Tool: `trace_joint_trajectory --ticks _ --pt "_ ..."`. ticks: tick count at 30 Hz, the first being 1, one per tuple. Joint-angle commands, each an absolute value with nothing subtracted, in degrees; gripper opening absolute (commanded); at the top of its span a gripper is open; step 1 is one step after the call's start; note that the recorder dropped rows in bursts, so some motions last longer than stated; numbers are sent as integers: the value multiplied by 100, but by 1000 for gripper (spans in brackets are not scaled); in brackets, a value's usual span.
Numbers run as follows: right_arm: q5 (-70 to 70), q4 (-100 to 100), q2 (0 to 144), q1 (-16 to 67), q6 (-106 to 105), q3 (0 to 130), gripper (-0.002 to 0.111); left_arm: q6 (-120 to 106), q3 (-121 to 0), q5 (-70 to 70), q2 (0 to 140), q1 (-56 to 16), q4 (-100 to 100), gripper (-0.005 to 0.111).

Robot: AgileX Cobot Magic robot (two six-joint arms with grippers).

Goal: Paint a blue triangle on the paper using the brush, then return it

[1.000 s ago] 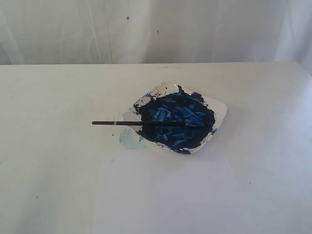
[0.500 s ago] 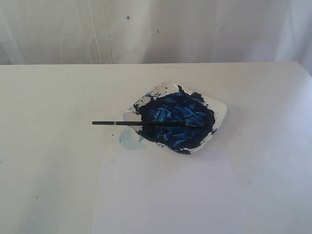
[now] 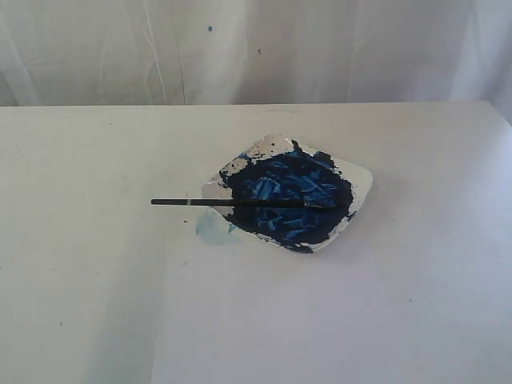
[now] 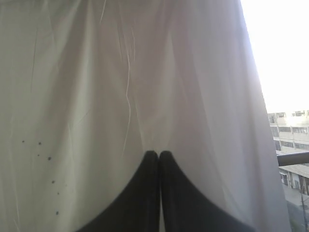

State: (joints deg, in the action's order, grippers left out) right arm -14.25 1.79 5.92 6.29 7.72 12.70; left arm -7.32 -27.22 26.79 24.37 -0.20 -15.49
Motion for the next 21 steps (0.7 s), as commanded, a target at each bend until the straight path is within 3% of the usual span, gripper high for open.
trace_joint_trajectory --ticks 1,9,21 --pt "-1092 233 1256 563 564 1891 0 -601 -2939 2631 2940 -81 -1554 0" --pt "-628 266 2635 563 109 2729 0 -621 -2939 2017 3421 -81 -1539 0" --pt "-755 256 3975 563 171 2788 0 -625 -2939 1751 3596 -81 -1539 0"
